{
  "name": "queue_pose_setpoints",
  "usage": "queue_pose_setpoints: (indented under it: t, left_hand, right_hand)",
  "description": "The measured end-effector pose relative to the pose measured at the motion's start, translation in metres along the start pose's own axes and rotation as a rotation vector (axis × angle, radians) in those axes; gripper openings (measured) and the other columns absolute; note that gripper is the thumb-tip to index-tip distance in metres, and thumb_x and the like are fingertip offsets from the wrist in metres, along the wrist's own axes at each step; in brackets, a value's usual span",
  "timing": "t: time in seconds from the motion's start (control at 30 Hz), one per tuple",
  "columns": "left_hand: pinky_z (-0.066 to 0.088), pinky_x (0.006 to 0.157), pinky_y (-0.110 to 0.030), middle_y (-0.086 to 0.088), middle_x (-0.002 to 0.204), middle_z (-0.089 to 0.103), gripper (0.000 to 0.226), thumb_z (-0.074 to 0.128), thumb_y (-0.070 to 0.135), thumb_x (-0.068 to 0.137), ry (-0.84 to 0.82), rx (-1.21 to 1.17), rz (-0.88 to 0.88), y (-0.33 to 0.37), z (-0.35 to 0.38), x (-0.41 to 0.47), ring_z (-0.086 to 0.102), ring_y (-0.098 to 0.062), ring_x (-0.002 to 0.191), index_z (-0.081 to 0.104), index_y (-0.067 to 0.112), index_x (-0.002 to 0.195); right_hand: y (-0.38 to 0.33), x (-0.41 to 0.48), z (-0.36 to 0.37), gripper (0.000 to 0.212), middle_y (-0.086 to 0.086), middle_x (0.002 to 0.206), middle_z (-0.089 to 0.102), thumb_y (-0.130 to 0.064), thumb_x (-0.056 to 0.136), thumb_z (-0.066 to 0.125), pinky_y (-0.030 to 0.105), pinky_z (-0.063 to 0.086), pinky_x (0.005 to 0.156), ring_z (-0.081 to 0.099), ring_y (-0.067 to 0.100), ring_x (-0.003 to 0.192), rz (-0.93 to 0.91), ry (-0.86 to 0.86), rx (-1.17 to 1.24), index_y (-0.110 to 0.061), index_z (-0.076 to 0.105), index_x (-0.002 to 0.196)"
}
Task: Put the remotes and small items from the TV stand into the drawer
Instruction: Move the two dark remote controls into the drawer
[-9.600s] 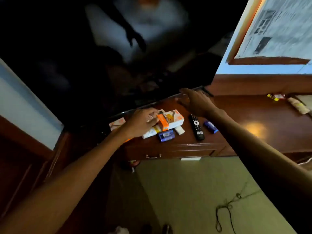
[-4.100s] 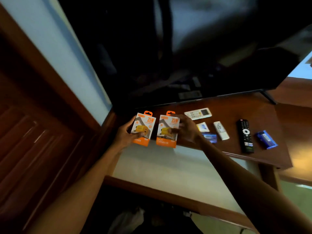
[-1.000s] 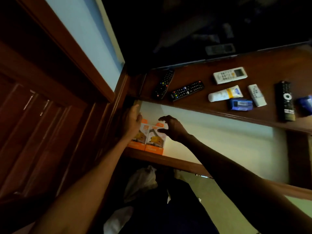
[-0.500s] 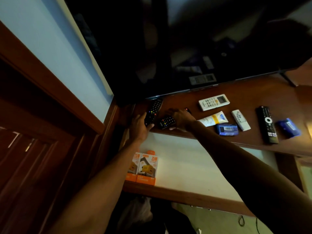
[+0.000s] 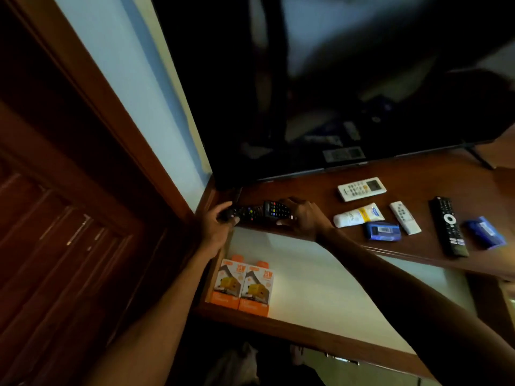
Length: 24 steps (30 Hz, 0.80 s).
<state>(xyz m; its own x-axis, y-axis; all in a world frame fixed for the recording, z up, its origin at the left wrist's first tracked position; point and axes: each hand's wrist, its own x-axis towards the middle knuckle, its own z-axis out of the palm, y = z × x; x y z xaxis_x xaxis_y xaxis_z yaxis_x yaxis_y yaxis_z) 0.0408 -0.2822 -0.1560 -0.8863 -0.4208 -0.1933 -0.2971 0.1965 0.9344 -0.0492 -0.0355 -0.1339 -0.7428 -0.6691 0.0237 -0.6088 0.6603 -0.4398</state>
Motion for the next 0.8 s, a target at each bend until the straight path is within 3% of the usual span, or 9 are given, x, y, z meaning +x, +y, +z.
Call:
queue_pose_setpoints:
  t: [0.07, 0.17, 0.3, 0.43, 0.57, 0.67, 0.8]
  left_hand:
    - [0.06, 0.08, -0.034, -0.012, 0.128, 0.062, 0.043, 0.076, 0.002, 0.078, -0.035, -0.114, -0.037, 0.012, -0.009, -0.002, 0.064, -0.023, 0.11, 0.068, 0.03, 0.11]
    - [0.055, 0.064, -0.022, -0.009, 0.107, 0.069, 0.035, 0.072, 0.001, 0.082, -0.135, -0.161, -0.041, 0.033, -0.011, -0.01, 0.066, -0.017, 0.093, 0.064, 0.016, 0.113]
    - [0.051, 0.066, -0.027, -0.01, 0.098, 0.07, 0.025, 0.072, 0.004, 0.083, -0.281, -0.087, -0.066, 0.033, 0.009, -0.024, 0.064, -0.018, 0.087, 0.066, 0.022, 0.1]
    - [0.056, 0.068, -0.025, -0.013, 0.102, 0.07, 0.027, 0.073, 0.004, 0.082, -0.388, -0.018, -0.12, 0.007, 0.046, -0.033, 0.066, -0.02, 0.089, 0.068, 0.016, 0.106]
    - [0.058, 0.069, -0.024, -0.005, 0.101, 0.07, 0.024, 0.074, 0.007, 0.083, -0.525, 0.08, -0.17, -0.019, 0.082, -0.04, 0.067, -0.011, 0.086, 0.07, 0.023, 0.099]
    - [0.06, 0.073, -0.027, -0.005, 0.105, 0.072, 0.028, 0.074, 0.005, 0.083, -0.573, 0.113, -0.217, -0.039, 0.101, -0.042, 0.069, -0.015, 0.094, 0.071, 0.014, 0.109]
    - [0.056, 0.065, -0.021, -0.01, 0.112, 0.071, 0.036, 0.072, 0.0, 0.082, -0.632, 0.179, -0.217, -0.064, 0.121, -0.037, 0.069, -0.016, 0.091, 0.068, 0.003, 0.118]
  right_hand:
    - [-0.011, -0.008, -0.009, 0.061, 0.003, 0.122, 0.066, -0.053, 0.079, 0.069, 0.035, 0.054, 0.082, 0.066, 0.024, 0.104, 0.006, 0.055, 0.055, -0.025, 0.053, 0.131]
    - [-0.019, -0.025, -0.015, 0.064, -0.002, 0.122, 0.067, -0.053, 0.075, 0.072, 0.029, 0.052, 0.083, 0.066, 0.019, 0.105, 0.043, 0.1, 0.092, -0.029, 0.053, 0.132]
    - [-0.014, -0.057, -0.002, 0.062, -0.007, 0.115, 0.069, -0.059, 0.074, 0.07, 0.033, 0.054, 0.078, 0.068, 0.018, 0.099, 0.121, 0.108, 0.096, -0.033, 0.052, 0.127]
    - [0.004, -0.097, 0.029, 0.062, -0.002, 0.109, 0.072, -0.066, 0.07, 0.066, 0.04, 0.056, 0.073, 0.069, 0.024, 0.094, 0.235, 0.062, 0.113, -0.035, 0.05, 0.122]
    - [0.027, -0.137, 0.065, 0.069, 0.008, 0.114, 0.071, -0.061, 0.071, 0.071, 0.039, 0.055, 0.076, 0.067, 0.032, 0.097, 0.392, -0.013, 0.14, -0.027, 0.054, 0.128]
    - [0.042, -0.159, 0.09, 0.07, 0.009, 0.116, 0.07, -0.057, 0.073, 0.072, 0.038, 0.054, 0.076, 0.066, 0.032, 0.099, 0.521, -0.058, 0.151, -0.026, 0.051, 0.132]
    - [0.062, -0.17, 0.121, 0.079, 0.012, 0.123, 0.065, -0.053, 0.077, 0.071, 0.04, 0.051, 0.078, 0.064, 0.036, 0.104, 0.649, -0.106, 0.122, -0.027, 0.038, 0.144]
